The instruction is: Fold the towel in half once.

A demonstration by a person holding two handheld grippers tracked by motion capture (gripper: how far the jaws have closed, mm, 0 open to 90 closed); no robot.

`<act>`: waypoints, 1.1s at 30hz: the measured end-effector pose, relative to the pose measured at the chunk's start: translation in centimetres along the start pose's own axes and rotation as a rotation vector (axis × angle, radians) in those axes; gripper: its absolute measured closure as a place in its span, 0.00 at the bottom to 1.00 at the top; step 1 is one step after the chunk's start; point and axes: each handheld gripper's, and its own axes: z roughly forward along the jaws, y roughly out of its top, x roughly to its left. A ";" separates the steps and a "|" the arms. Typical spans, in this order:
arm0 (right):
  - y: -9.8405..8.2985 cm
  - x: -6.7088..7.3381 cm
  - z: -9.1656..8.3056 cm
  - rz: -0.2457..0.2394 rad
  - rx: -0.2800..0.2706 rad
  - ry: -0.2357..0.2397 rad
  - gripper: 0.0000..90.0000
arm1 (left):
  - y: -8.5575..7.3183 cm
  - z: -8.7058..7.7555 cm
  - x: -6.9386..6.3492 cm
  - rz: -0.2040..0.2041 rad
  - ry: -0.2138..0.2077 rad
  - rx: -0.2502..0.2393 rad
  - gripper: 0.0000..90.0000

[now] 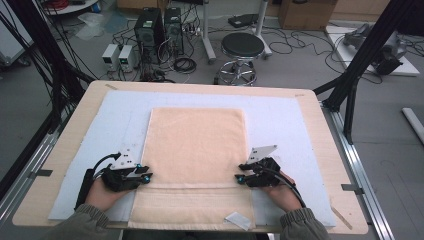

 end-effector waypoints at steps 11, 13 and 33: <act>0.7 -0.7 -0.3 -0.023 -0.009 0.036 0.93 | 0.5 -0.2 0.0 -0.003 0.015 -0.002 0.96; 1.1 -0.6 -0.6 -0.025 -0.017 0.033 0.93 | 0.8 -0.7 -0.1 0.000 0.022 -0.018 0.97; 1.0 4.7 -6.7 -0.106 -0.022 0.105 0.89 | 0.0 -6.3 -4.1 0.047 -0.009 -0.068 0.85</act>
